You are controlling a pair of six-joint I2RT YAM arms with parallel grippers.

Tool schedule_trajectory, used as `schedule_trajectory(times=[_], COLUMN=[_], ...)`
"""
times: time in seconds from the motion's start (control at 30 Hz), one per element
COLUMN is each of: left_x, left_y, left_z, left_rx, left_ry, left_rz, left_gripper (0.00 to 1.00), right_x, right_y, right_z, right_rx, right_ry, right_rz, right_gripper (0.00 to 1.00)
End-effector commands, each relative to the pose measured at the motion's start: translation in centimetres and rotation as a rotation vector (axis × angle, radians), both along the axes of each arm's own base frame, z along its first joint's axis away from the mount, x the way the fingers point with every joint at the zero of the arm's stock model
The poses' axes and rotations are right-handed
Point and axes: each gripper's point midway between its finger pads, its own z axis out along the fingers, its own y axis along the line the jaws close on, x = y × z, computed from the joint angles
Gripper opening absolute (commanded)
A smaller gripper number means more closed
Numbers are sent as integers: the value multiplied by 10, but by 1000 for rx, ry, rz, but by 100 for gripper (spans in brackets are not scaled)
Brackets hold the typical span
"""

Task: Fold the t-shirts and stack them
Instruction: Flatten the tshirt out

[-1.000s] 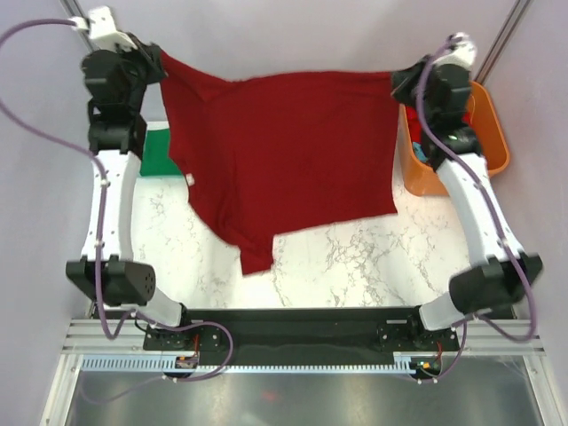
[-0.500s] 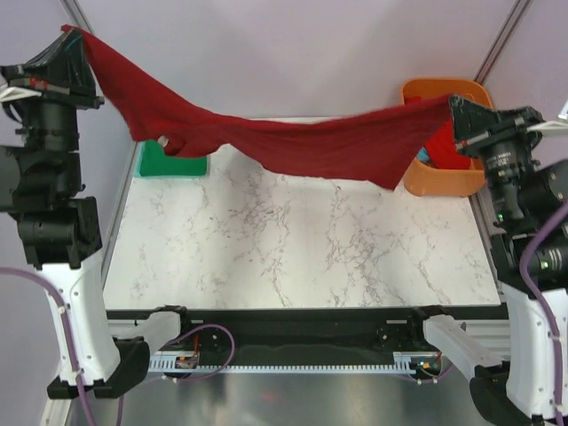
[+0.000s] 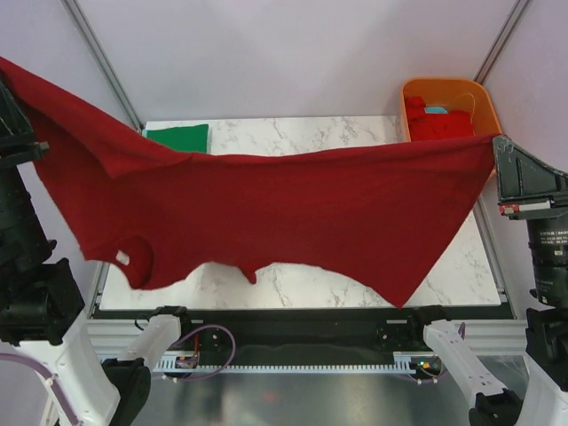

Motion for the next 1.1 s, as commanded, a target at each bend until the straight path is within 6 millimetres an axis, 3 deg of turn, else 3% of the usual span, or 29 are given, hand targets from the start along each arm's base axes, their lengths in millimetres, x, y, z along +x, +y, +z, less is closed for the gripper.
schedule_trajectory(times=[0.0, 0.07, 0.1, 0.2, 0.23, 0.37, 0.4, 0.43, 0.5, 0.53, 0.57, 0.6, 0.63, 0.67, 0.7, 0.73, 0.77, 0.8, 0.83, 0.87, 0.9, 0.93, 0.97, 1.0, 1.07], left_x=[43, 50, 82, 124, 162, 248, 268, 300, 341, 356, 388, 404, 421, 448, 462, 474, 493, 501, 508, 515, 524, 528, 532, 538, 541], left_y=[16, 18, 17, 10, 8, -3, -6, -6, -5, -4, -3, -3, -2, -6, -6, -5, -6, -6, -7, -8, -10, -10, -11, -13, -15], left_z=[13, 24, 19, 10, -8, -67, -84, -116, -165, -184, -223, -251, -274, -318, -340, -358, -400, -408, -420, -433, -448, -456, -461, -472, -479], left_rx=[7, 16, 26, 53, 50, 96, 110, 125, 145, 162, 172, 182, 198, 218, 228, 233, 238, 239, 233, 227, 222, 204, 191, 174, 150], left_ry=[18, -2, 37, 87, 151, 283, 315, 375, 479, 514, 591, 643, 679, 752, 789, 816, 886, 894, 910, 928, 947, 956, 962, 973, 984], left_rz=[117, 136, 130, 94, 77, 17, 5, 7, 12, 22, 21, 22, 29, 1, -1, -5, -16, -19, -27, -34, -51, -63, -70, -84, -100], left_gripper=[2, 2, 2, 2, 2, 2, 2, 2, 2, 2, 2, 2, 2, 2, 2, 2, 2, 2, 2, 2, 2, 2, 2, 2, 2], right_x=[28, 56, 64, 114, 136, 203, 215, 234, 262, 285, 299, 323, 335, 349, 374, 388, 404, 428, 440, 456, 472, 481, 492, 500, 513], right_y=[-9, -11, -12, -7, -5, 3, 5, 10, 15, 18, 20, 24, 29, 32, 36, 40, 45, 50, 52, 55, 59, 57, 62, 66, 66], right_z=[3, 0, 1, -18, -30, -88, -100, -120, -155, -182, -199, -232, -248, -253, -292, -307, -303, -349, -362, -356, -398, -408, -406, -435, -441], right_rx=[44, 37, 38, 15, 6, -31, -36, -50, -62, -78, -87, -105, -119, -125, -156, -176, -188, -216, -247, -252, -267, -269, -273, -287, -304], right_ry=[37, 69, 64, 128, 162, 250, 268, 304, 341, 393, 396, 453, 474, 455, 521, 539, 519, 597, 608, 587, 652, 664, 647, 688, 680], right_rz=[-58, -98, -107, -129, -132, -148, -149, -140, -136, -138, -139, -137, -122, -115, -112, -106, -90, -79, -73, -66, -50, -53, -28, -15, -17], right_gripper=[0, 0, 0, 0, 0, 0, 0, 0, 0, 0, 0, 0, 0, 0, 0, 0, 0, 0, 0, 0, 0, 0, 0, 0, 0])
